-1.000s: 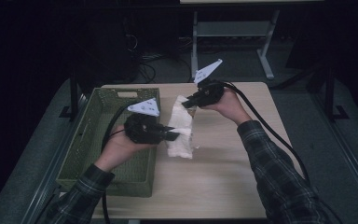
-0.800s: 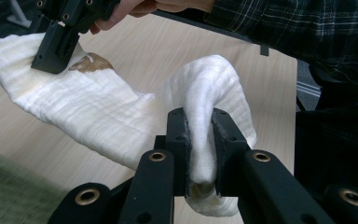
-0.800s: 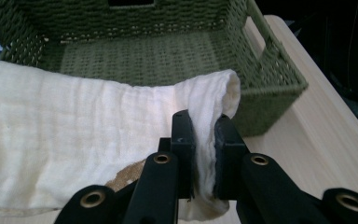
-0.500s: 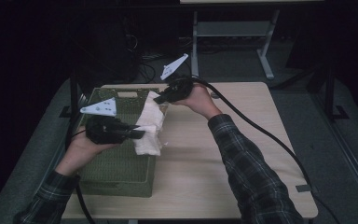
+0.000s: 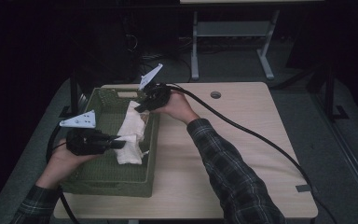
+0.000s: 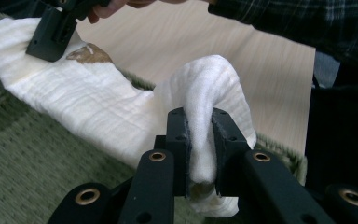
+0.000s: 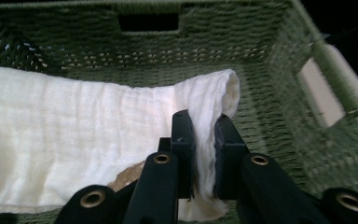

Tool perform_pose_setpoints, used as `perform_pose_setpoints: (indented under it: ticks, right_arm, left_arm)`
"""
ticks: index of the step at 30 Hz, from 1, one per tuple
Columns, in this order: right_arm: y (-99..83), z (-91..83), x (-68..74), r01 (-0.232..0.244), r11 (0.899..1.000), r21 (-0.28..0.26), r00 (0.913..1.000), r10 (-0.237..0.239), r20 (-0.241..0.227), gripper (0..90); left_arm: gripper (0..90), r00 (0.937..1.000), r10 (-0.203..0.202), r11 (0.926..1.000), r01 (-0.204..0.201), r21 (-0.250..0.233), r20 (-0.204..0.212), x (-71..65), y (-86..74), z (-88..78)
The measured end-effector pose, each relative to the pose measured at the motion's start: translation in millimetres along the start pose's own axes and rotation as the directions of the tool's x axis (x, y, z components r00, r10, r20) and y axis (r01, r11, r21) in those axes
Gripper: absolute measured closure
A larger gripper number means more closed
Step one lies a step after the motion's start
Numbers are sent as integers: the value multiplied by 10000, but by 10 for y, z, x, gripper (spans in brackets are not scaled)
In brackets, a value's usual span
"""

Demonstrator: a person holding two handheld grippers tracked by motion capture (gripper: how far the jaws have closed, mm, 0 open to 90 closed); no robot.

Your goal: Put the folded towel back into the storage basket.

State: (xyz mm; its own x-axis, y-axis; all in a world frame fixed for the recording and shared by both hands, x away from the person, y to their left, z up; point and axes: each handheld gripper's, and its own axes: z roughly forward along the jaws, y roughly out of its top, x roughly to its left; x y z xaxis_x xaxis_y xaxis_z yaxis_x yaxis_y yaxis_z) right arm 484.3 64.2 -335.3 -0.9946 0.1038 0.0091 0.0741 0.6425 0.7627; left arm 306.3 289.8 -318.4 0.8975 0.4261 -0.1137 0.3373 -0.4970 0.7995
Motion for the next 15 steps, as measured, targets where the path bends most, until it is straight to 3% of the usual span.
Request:
perform_pose_setpoints:
  ticks: [4,9,11,15]
  right_arm:
    - [-51,105,49,71,9997,240,9999,-69,-116,811]
    - [-96,200,111,151,9982,576,9997,-138,-222,811]
    - [-108,217,115,208,9978,636,9996,-194,-224,811]
    - [-114,231,100,178,9979,629,9996,-165,-212,811]
  left_arm:
    - [784,9996,-111,9999,111,13,271,-11,-90,56]
    - [776,9980,13,9994,-35,355,625,-33,-157,158]
    - [708,9976,65,9992,-91,381,689,-36,-164,183]
    - [526,9992,-7,9999,1,160,388,-20,-145,194]
